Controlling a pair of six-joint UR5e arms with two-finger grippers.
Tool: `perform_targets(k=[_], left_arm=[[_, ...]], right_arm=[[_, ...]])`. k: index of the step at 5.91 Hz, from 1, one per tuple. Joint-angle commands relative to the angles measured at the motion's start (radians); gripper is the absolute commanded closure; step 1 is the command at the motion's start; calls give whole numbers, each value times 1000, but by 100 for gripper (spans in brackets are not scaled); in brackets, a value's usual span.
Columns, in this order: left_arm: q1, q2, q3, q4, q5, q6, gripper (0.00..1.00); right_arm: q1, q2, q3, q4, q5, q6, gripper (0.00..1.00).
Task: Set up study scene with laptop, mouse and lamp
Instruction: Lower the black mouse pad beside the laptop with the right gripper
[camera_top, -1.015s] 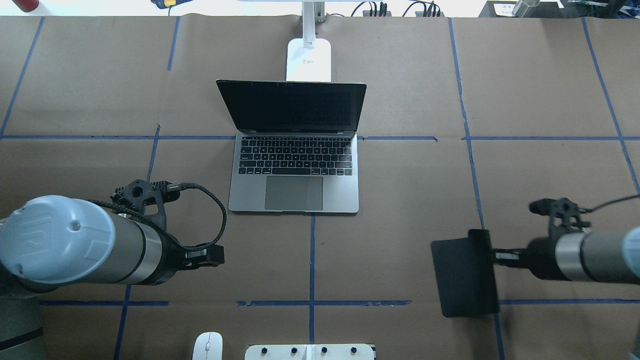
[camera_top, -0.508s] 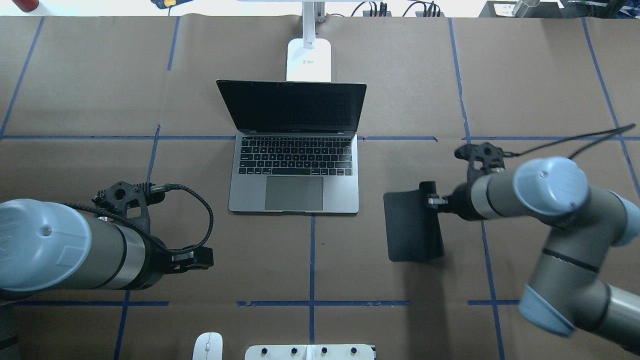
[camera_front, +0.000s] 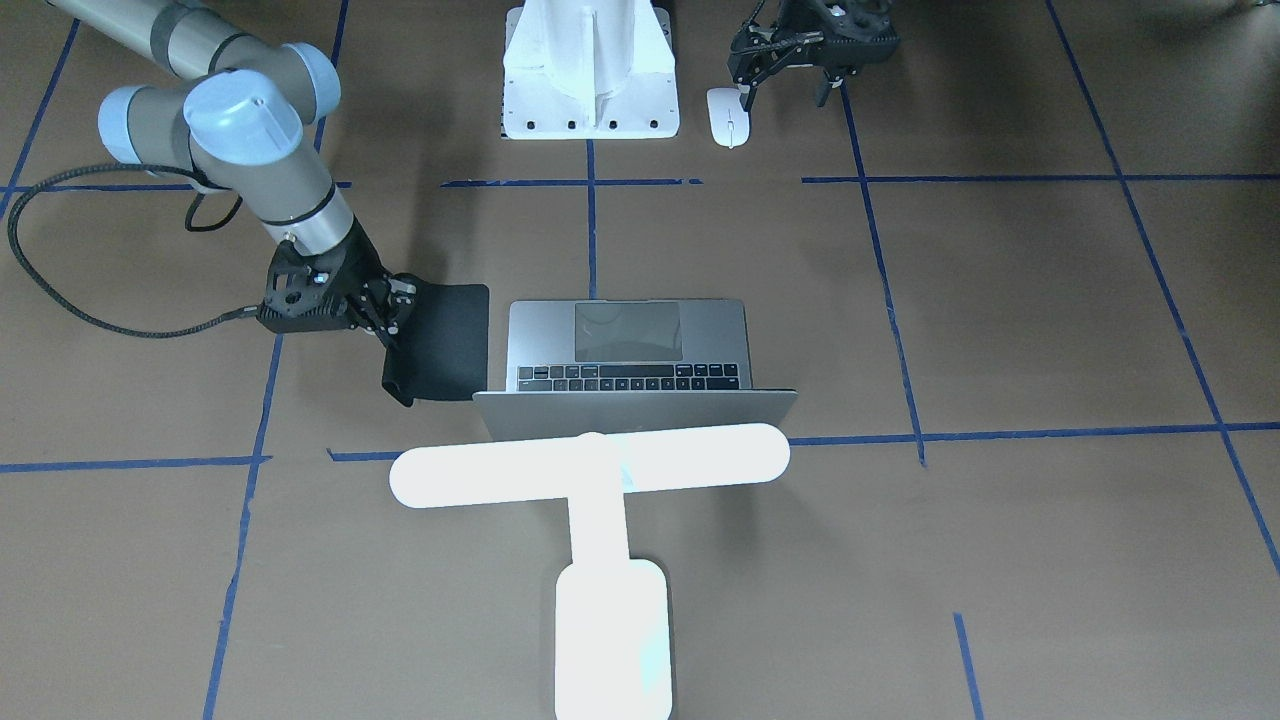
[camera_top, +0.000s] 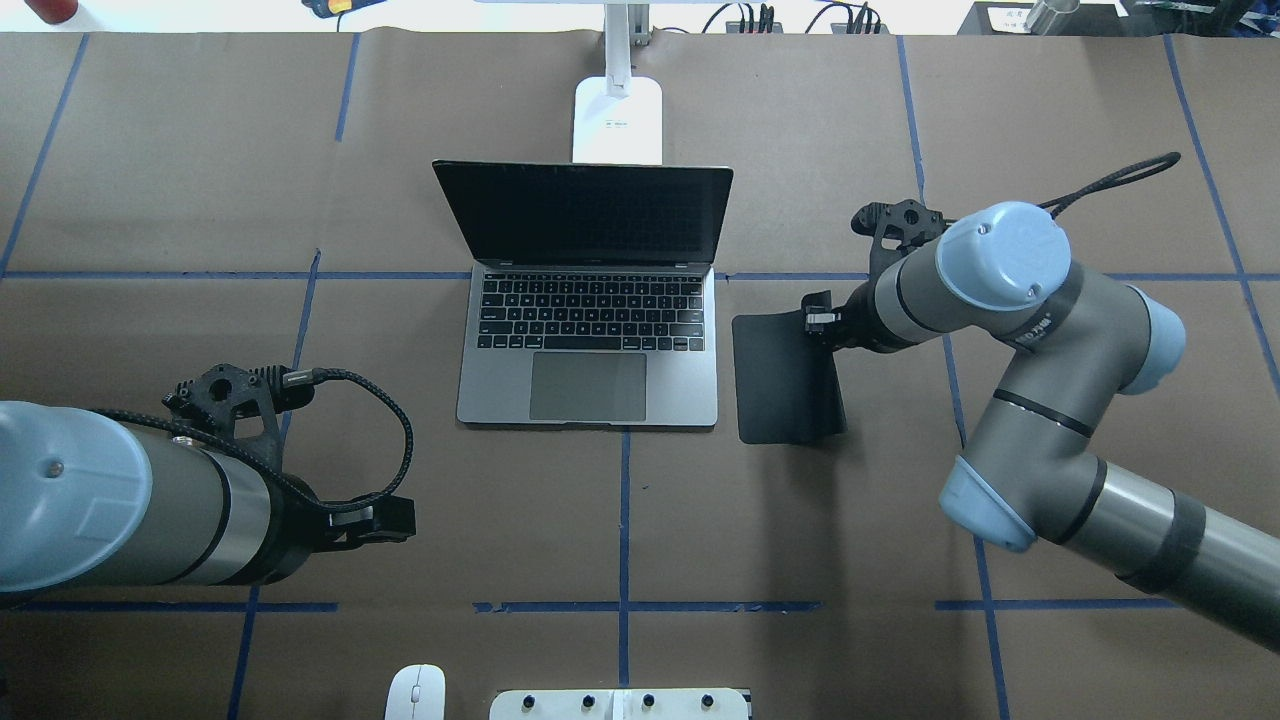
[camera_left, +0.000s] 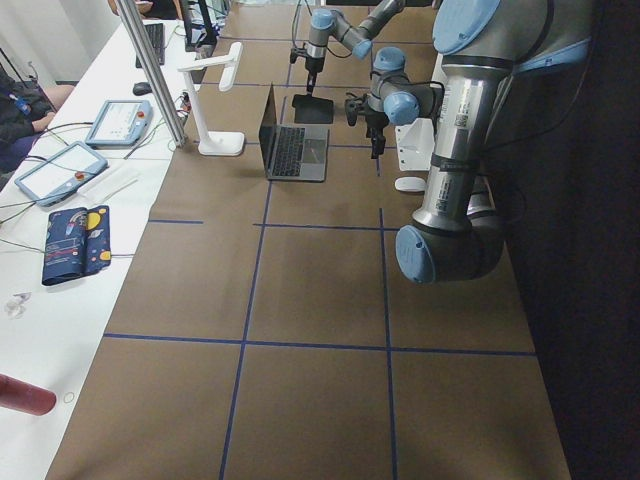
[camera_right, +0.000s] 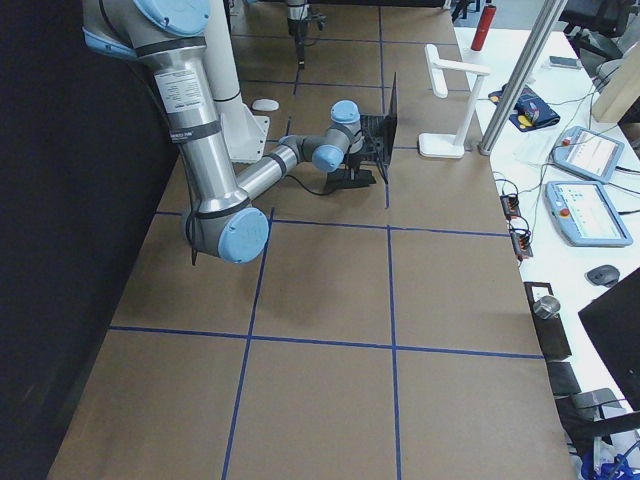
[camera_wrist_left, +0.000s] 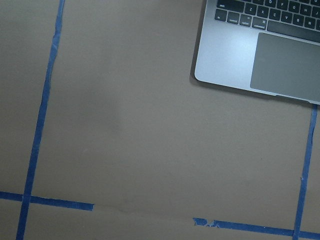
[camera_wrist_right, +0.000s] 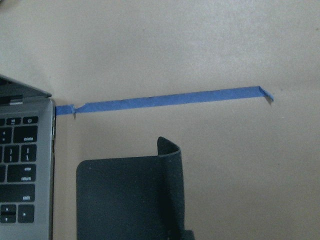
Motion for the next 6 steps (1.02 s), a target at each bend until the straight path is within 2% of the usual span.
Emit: perform_targets(k=[1,2,3,5,6], left_arm=[[0,-1,-1,0,0,0,0],[0,0,1,0,0,0,0],[0,2,8,0,0,2,0],[70,2,21,-2,8,14,0],[105,2,45,-18,9,20,0]], right_arm=[[33,39,-51,-1,48,6,99],[34,41,-53,-2,50,12,65],[39,41,-50,-2,63,12,1],[124,32,-50,-8,195,-2,0],[161,29,-40,-49,209,-8,0]])
